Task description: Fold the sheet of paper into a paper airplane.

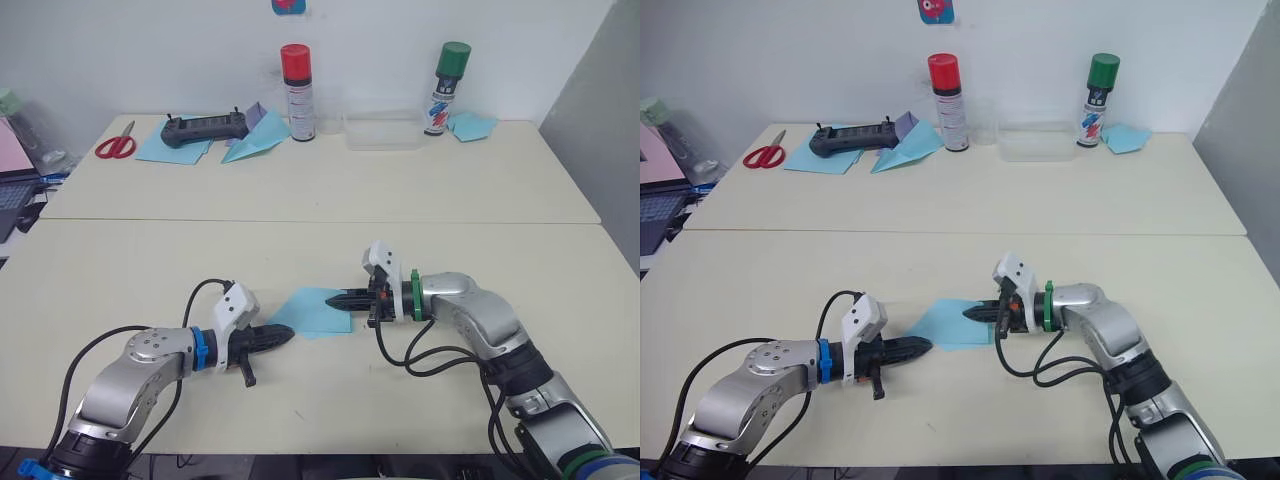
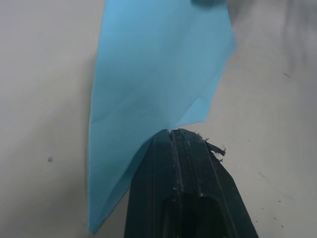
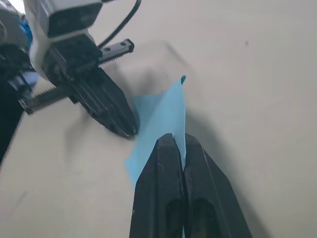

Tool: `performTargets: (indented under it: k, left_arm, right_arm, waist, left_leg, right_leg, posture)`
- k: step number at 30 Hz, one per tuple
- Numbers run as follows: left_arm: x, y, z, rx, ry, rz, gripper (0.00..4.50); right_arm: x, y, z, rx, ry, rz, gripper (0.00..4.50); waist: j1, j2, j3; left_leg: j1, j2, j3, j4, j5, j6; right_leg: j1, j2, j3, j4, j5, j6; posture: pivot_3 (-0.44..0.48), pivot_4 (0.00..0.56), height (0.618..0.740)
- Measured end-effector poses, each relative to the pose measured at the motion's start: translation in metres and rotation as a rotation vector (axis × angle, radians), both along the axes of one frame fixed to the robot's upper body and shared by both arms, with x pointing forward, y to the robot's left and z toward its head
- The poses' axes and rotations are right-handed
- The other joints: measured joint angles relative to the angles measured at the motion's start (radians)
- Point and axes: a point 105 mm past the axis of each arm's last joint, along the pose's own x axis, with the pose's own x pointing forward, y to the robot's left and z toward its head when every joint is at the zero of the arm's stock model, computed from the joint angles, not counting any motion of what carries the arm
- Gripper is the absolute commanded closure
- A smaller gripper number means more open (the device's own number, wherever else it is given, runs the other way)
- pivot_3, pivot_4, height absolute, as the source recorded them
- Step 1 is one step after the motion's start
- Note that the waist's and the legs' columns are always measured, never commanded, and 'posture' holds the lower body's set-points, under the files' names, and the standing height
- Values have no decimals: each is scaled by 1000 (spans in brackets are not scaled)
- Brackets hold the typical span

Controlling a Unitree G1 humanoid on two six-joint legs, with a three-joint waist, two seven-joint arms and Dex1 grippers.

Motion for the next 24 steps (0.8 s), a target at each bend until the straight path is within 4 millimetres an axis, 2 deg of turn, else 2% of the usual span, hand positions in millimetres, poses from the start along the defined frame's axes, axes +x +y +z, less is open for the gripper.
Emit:
performTargets:
  k: [5, 14, 18, 21, 24]
  left_arm:
    - [0, 0, 0, -1, 0, -5, 4500]
    - [0, 2, 1, 7, 5, -12, 4500]
    - [0, 2, 1, 8, 5, -12, 4500]
    - [1, 1, 1, 7, 5, -14, 4500]
    - [1, 2, 1, 7, 6, -15, 4500]
  right_arm:
    - [6, -1, -8, -34, -83, 3, 4486]
    - [2, -6, -10, -100, -260, 114, 4486]
    - [2, -8, -14, -115, -226, 110, 4486]
    - [5, -8, -17, -78, -97, 55, 3866]
    - [5, -7, -16, -40, 14, 17, 2852]
  waist:
    - [0, 0, 0]
    - [1, 0, 0]
    - [1, 0, 0]
    - [1, 0, 0]
    - [1, 0, 0]
  left_leg:
    - [0, 0, 0, 0, 0, 0]
    - [0, 0, 0, 0, 0, 0]
    - [0, 0, 0, 0, 0, 0]
    - [0, 0, 0, 0, 0, 0]
    - [0, 0, 0, 0, 0, 0]
  right_leg:
    - [0, 0, 0, 0, 0, 0]
    - [0, 0, 0, 0, 0, 0]
    - [0, 0, 0, 0, 0, 0]
    - [1, 0, 0, 0, 0, 0]
    - [1, 0, 0, 0, 0, 0]
  posture:
    - [0, 150, 740]
    - [0, 150, 740]
    - [0, 150, 740]
    - [0, 150, 740]
    - [0, 150, 740]
